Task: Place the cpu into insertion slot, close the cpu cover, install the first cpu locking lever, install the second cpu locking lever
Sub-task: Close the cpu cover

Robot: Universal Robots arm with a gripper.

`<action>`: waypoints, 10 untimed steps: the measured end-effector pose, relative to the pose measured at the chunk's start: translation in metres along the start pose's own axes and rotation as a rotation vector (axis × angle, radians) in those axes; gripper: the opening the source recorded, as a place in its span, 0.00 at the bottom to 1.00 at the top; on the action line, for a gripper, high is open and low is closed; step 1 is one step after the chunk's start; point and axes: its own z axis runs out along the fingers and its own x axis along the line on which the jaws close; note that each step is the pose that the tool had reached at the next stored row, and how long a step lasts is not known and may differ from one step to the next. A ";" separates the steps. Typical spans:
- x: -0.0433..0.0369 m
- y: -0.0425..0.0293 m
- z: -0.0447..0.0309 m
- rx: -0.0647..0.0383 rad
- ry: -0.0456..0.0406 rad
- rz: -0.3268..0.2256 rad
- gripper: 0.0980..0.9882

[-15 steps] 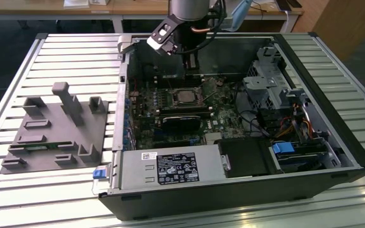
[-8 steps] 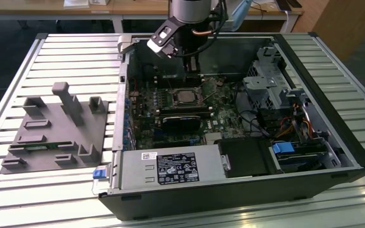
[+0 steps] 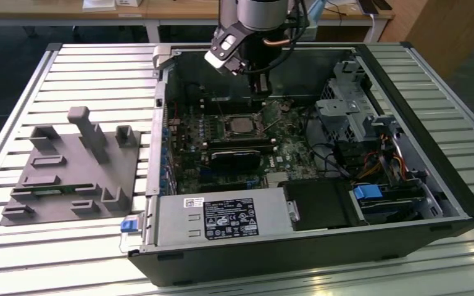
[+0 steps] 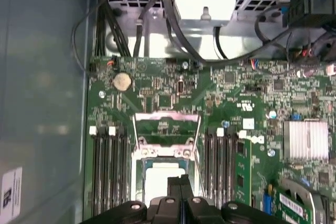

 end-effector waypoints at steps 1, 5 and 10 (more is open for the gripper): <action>0.0003 0.0016 0.0002 0.000 0.0000 0.000 0.01; 0.0031 0.0086 0.0016 0.001 0.0009 0.000 0.01; 0.0051 0.0150 0.0044 0.003 0.0071 0.000 0.01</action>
